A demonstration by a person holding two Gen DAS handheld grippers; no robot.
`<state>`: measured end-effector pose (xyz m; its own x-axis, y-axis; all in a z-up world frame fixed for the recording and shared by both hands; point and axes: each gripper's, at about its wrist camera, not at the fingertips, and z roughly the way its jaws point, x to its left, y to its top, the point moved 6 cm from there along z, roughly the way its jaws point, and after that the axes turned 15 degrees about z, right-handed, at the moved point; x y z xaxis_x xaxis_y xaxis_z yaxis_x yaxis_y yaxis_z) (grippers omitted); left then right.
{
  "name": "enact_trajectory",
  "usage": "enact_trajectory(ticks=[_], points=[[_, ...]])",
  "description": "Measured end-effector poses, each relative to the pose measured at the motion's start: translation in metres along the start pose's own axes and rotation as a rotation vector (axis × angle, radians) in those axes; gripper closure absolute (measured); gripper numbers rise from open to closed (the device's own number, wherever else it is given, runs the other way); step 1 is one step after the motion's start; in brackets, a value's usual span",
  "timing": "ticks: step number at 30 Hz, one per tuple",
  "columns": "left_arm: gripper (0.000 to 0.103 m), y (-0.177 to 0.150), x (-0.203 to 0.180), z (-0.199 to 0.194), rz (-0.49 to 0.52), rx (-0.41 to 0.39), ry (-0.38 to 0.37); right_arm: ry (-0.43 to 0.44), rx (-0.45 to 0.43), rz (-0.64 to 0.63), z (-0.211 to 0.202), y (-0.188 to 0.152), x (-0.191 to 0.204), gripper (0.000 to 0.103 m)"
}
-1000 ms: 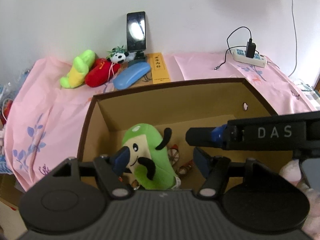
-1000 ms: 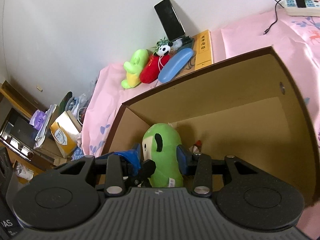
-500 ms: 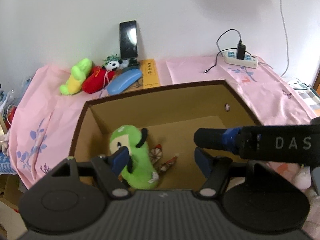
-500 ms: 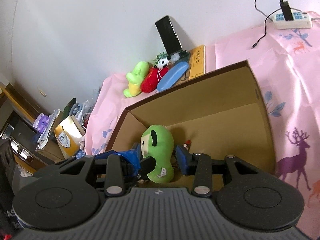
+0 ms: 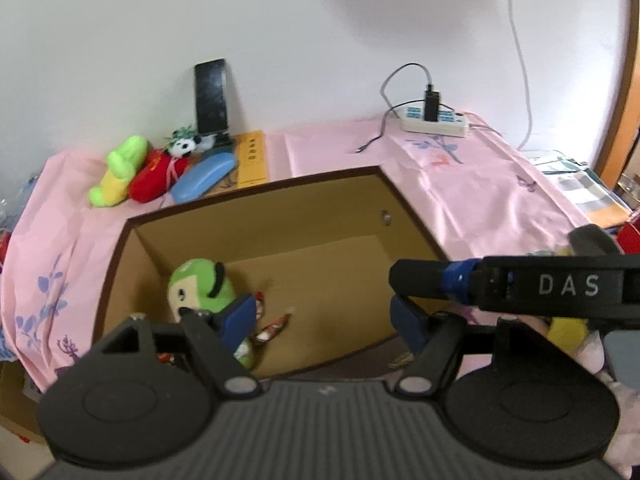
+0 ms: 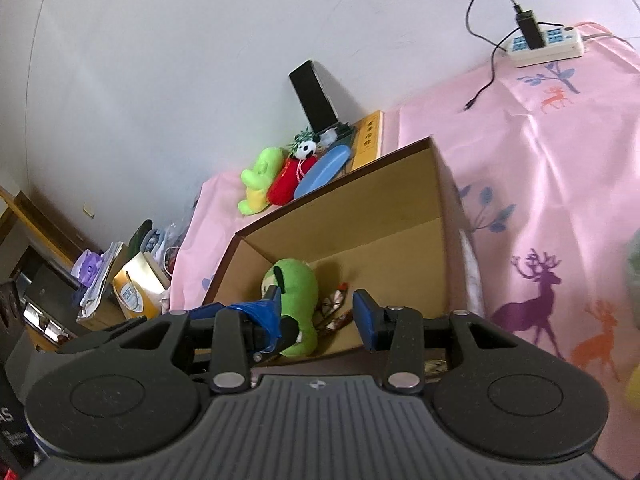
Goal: Organize soft objects
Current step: 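Move the right gripper back to the pile of cloths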
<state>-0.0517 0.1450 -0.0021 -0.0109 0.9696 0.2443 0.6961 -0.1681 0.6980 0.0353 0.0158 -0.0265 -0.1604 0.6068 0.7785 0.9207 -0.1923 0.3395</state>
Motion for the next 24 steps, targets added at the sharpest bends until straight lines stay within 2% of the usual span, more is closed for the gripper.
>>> enact_trajectory(ticks=[12, 17, 21, 24], points=[[0.029, 0.024, -0.067, 0.0, 0.078, -0.064, -0.133, -0.086, -0.136, 0.043, -0.071, 0.019, -0.067, 0.082], [0.029, 0.036, -0.104, 0.004, 0.107, -0.079, -0.211, -0.132, -0.202, 0.063, -0.099, 0.031, -0.094, 0.086], [0.028, 0.04, -0.135, 0.011, 0.125, -0.08, -0.305, -0.175, -0.229, 0.059, -0.119, 0.039, -0.114, 0.086], [0.028, 0.036, -0.157, 0.02, 0.126, -0.061, -0.402, -0.22, -0.224, 0.021, -0.132, 0.041, -0.13, 0.085]])
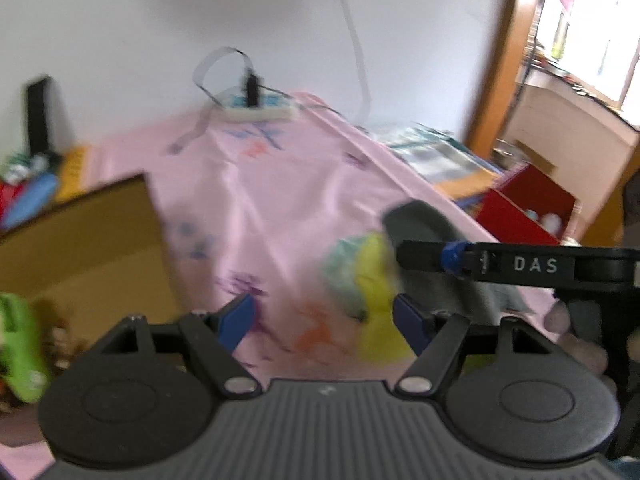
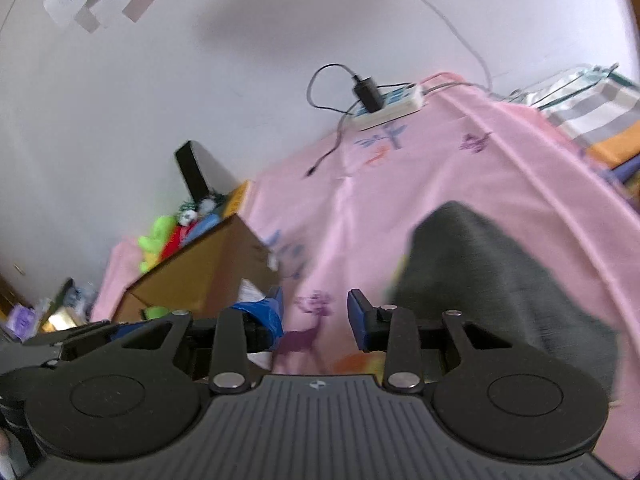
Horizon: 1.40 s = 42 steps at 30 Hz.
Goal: Organize soft objects
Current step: 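Move the right gripper back to the pile of cloths, then grasp the patterned teal cloth edge with the right gripper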
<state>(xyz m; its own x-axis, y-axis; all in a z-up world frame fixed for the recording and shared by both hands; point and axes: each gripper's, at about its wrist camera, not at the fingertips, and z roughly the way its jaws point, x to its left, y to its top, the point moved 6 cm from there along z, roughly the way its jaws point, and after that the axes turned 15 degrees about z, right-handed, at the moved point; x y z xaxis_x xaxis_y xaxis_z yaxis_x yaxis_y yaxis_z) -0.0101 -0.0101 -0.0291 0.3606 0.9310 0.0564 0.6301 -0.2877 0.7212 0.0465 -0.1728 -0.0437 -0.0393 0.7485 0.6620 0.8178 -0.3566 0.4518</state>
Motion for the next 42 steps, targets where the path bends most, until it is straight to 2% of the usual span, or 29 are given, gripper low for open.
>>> enact_trajectory(ticks=[3, 9, 11, 15, 19, 22, 27, 30, 35, 39, 42], points=[[0.028, -0.006, -0.014, 0.015, 0.006, 0.012, -0.066, -0.041, 0.024, -0.078, -0.006, -0.001, -0.016, 0.081], [0.028, -0.025, -0.023, 0.038, 0.02, 0.063, -0.061, -0.122, 0.021, -0.437, -0.01, -0.014, -0.023, 0.081], [0.028, -0.03, -0.022, 0.041, 0.009, 0.076, -0.064, -0.13, 0.014, -0.544, -0.006, -0.021, -0.019, 0.081], [0.028, -0.037, -0.021, 0.041, 0.014, 0.091, -0.05, -0.127, 0.057, -0.694, 0.007, -0.04, -0.014, 0.08], [0.028, -0.04, -0.02, 0.04, 0.023, 0.091, -0.035, -0.201, -0.029, -0.785, 0.013, -0.043, -0.016, 0.081], [0.028, -0.042, -0.018, 0.038, 0.027, 0.091, -0.029, -0.212, -0.067, -0.717, 0.013, -0.027, -0.022, 0.088], [0.028, -0.038, -0.014, 0.036, 0.03, 0.081, -0.038, -0.072, -0.104, -0.427, -0.01, 0.012, -0.026, 0.1], [0.028, -0.029, -0.013, 0.036, 0.026, 0.055, -0.066, -0.017, -0.113, -0.263, -0.018, 0.032, -0.032, 0.103], [0.028, -0.006, -0.02, 0.042, 0.047, 0.011, -0.1, -0.066, -0.139, -0.022, -0.021, 0.057, -0.068, 0.103], [0.028, 0.009, -0.03, 0.052, 0.065, -0.018, -0.157, -0.114, -0.119, -0.013, -0.019, 0.052, -0.08, 0.103], [0.028, 0.017, -0.04, 0.064, 0.044, -0.037, -0.237, -0.064, -0.073, 0.042, -0.019, 0.047, -0.085, 0.103]])
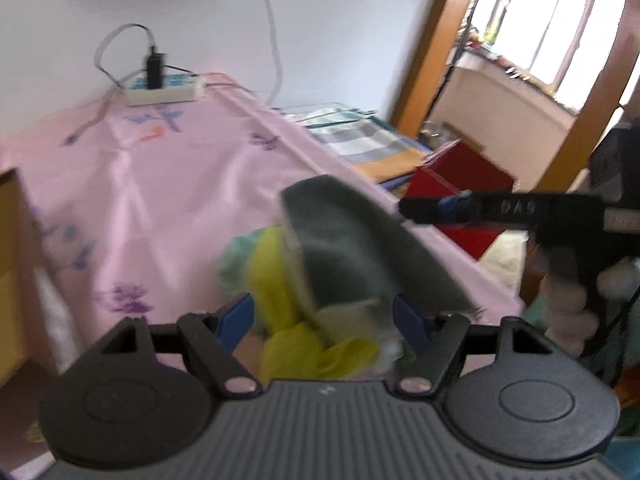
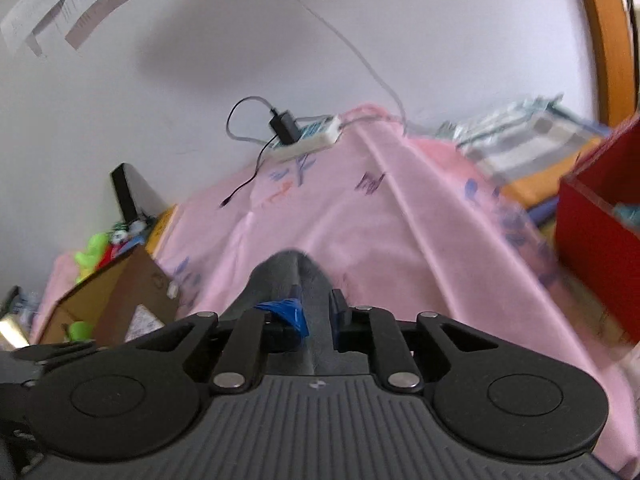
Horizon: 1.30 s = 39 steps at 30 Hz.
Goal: Organize soft objects
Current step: 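Grasp the patterned teal cloth edge with the right gripper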
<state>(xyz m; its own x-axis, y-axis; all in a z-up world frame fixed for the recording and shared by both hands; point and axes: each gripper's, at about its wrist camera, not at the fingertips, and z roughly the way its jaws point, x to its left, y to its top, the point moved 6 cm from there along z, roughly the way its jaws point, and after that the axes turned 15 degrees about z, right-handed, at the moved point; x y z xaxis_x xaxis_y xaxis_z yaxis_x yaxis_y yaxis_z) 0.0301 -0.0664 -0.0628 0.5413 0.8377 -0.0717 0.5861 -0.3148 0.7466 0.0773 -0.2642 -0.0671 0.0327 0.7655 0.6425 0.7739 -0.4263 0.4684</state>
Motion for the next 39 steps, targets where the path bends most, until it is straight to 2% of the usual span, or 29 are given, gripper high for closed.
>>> enact_trajectory(ticks=[1, 2, 3, 4, 8, 12, 14, 18, 20, 24, 30, 36, 39], points=[[0.028, 0.002, -0.001, 0.006, -0.012, -0.007, -0.023, 0.011, 0.014, 0.012, 0.0, -0.001, -0.001, 0.103], [0.032, 0.005, -0.002, 0.011, -0.023, -0.007, -0.03, 0.014, 0.023, 0.016, 0.002, 0.0, -0.002, 0.103], [0.038, 0.007, -0.002, 0.017, -0.031, -0.008, -0.027, 0.02, 0.034, 0.023, 0.003, 0.0, -0.003, 0.103], [0.049, 0.01, -0.003, 0.021, -0.033, -0.007, -0.023, 0.03, 0.05, 0.037, 0.003, 0.0, -0.004, 0.103], [0.067, 0.025, -0.01, 0.024, -0.018, -0.044, -0.012, 0.076, 0.111, 0.134, 0.005, 0.005, -0.014, 0.099], [0.076, 0.043, -0.023, 0.026, 0.024, -0.095, -0.036, 0.09, 0.125, 0.181, 0.004, 0.009, -0.024, 0.098], [0.081, 0.05, -0.031, 0.034, 0.046, -0.096, -0.054, 0.111, 0.127, 0.236, 0.004, 0.014, -0.032, 0.097], [0.084, 0.057, -0.046, 0.055, 0.071, -0.078, -0.085, 0.163, 0.102, 0.374, -0.002, 0.03, -0.051, 0.096], [0.084, 0.059, -0.051, 0.066, 0.07, -0.073, -0.115, 0.181, 0.101, 0.391, -0.005, 0.037, -0.055, 0.096], [0.084, 0.062, -0.069, 0.084, 0.1, -0.057, -0.16, 0.207, 0.137, 0.306, -0.005, 0.041, -0.042, 0.095], [0.084, 0.054, -0.079, 0.098, 0.14, -0.017, -0.166, 0.226, 0.251, 0.152, 0.016, 0.035, -0.025, 0.094], [0.084, 0.045, -0.081, 0.08, 0.192, -0.016, -0.156, 0.169, 0.334, 0.054, 0.041, 0.026, -0.021, 0.094], [0.082, 0.037, -0.077, 0.058, 0.202, -0.039, -0.141, 0.174, 0.35, 0.077, 0.047, 0.024, -0.028, 0.095]])
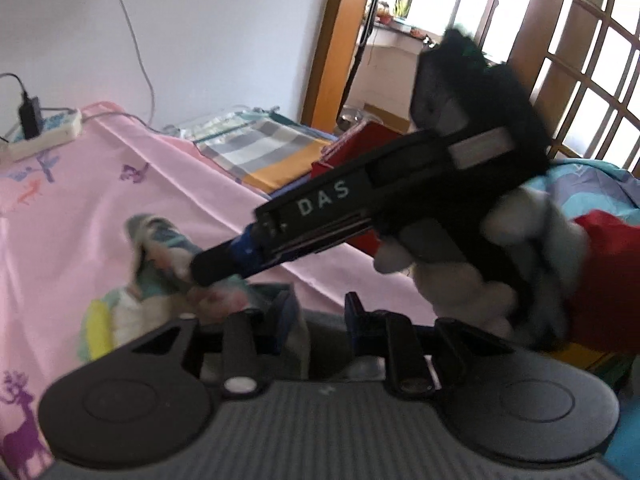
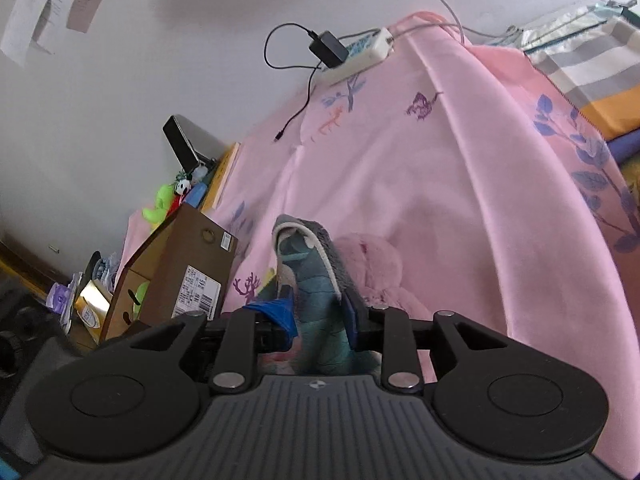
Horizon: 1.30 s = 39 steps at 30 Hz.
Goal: Organize soft objects
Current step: 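Grasp the patterned teal cloth edge with the right gripper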
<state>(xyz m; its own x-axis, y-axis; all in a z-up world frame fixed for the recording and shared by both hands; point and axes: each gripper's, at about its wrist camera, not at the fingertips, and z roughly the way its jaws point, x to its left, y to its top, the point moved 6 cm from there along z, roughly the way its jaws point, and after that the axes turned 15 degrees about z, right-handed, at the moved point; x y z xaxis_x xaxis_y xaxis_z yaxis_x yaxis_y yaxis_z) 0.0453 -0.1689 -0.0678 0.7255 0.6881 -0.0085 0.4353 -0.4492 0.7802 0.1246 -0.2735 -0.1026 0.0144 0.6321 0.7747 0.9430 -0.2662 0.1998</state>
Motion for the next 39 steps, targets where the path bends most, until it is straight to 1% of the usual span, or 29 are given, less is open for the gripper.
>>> enact_trajectory(ticks=[2, 4, 7, 9, 10, 11, 14, 16, 18, 22, 24, 25, 27, 28, 29, 30, 31, 32, 33, 34, 36, 37, 39], points=[[0.07, -0.004, 0.007, -0.013, -0.03, -0.013, 0.024, 0.01, -0.001, 0.033, -0.001, 0.002, -0.007, 0.095], [0.07, -0.006, 0.019, -0.018, -0.064, -0.014, 0.058, 0.021, 0.001, 0.074, -0.002, 0.003, -0.014, 0.095], [0.069, -0.01, 0.039, -0.012, -0.116, 0.0, 0.099, 0.041, -0.009, 0.113, -0.007, 0.005, -0.018, 0.095], [0.063, -0.013, 0.049, -0.008, -0.158, 0.008, 0.095, 0.075, -0.017, 0.126, -0.013, 0.007, -0.014, 0.095], [0.057, -0.012, 0.052, -0.006, -0.167, 0.01, 0.098, 0.088, -0.026, 0.124, -0.017, 0.008, -0.012, 0.094], [0.055, -0.012, 0.053, -0.008, -0.169, 0.007, 0.102, 0.091, -0.033, 0.119, -0.019, 0.009, -0.009, 0.094], [0.05, -0.011, 0.05, -0.019, -0.148, -0.005, 0.112, 0.095, -0.05, 0.079, -0.026, 0.01, 0.003, 0.093], [0.046, -0.009, 0.047, -0.031, -0.118, -0.027, 0.136, 0.087, -0.05, 0.002, -0.029, 0.004, 0.018, 0.092], [0.046, -0.01, 0.05, -0.037, -0.104, -0.034, 0.16, 0.069, -0.042, -0.075, -0.026, -0.003, 0.029, 0.091], [0.046, -0.019, 0.061, -0.024, -0.131, 0.017, 0.17, -0.028, -0.03, -0.189, -0.009, -0.017, 0.034, 0.091], [0.046, -0.023, 0.063, -0.018, -0.164, 0.021, 0.145, -0.067, -0.029, -0.215, -0.003, -0.021, 0.031, 0.091], [0.046, -0.025, 0.065, -0.014, -0.179, 0.031, 0.145, -0.089, -0.034, -0.231, -0.001, -0.022, 0.029, 0.091], [0.049, -0.028, 0.066, -0.011, -0.187, 0.034, 0.163, -0.123, -0.046, -0.262, 0.0, -0.024, 0.028, 0.091], [0.063, -0.029, 0.066, -0.012, -0.193, 0.028, 0.165, -0.14, -0.047, -0.277, 0.0, -0.024, 0.027, 0.091], [0.065, -0.029, 0.066, -0.013, -0.202, 0.025, 0.16, -0.158, -0.047, -0.29, 0.001, -0.025, 0.026, 0.09], [0.071, -0.029, 0.068, -0.014, -0.211, 0.021, 0.16, -0.16, -0.049, -0.292, 0.0, -0.024, 0.025, 0.09], [0.083, -0.029, 0.068, -0.016, -0.212, 0.016, 0.163, -0.153, -0.05, -0.282, -0.001, -0.024, 0.024, 0.09], [0.088, -0.029, 0.068, -0.017, -0.21, 0.014, 0.17, -0.146, -0.051, -0.269, -0.003, -0.023, 0.022, 0.091], [0.089, -0.028, 0.068, -0.019, -0.21, 0.012, 0.174, -0.141, -0.054, -0.256, -0.004, -0.023, 0.021, 0.093], [0.093, -0.027, 0.068, -0.021, -0.214, 0.005, 0.174, -0.134, -0.062, -0.238, -0.005, -0.022, 0.02, 0.094], [0.099, -0.025, 0.066, -0.026, -0.219, -0.016, 0.163, -0.121, -0.084, -0.207, -0.01, -0.02, 0.017, 0.1], [0.101, -0.023, 0.064, -0.028, -0.22, -0.033, 0.151, -0.126, -0.1, -0.197, -0.012, -0.019, 0.015, 0.102], [0.101, -0.019, 0.062, -0.034, -0.249, -0.076, 0.109, -0.137, -0.13, -0.176, -0.016, -0.018, 0.013, 0.103]])
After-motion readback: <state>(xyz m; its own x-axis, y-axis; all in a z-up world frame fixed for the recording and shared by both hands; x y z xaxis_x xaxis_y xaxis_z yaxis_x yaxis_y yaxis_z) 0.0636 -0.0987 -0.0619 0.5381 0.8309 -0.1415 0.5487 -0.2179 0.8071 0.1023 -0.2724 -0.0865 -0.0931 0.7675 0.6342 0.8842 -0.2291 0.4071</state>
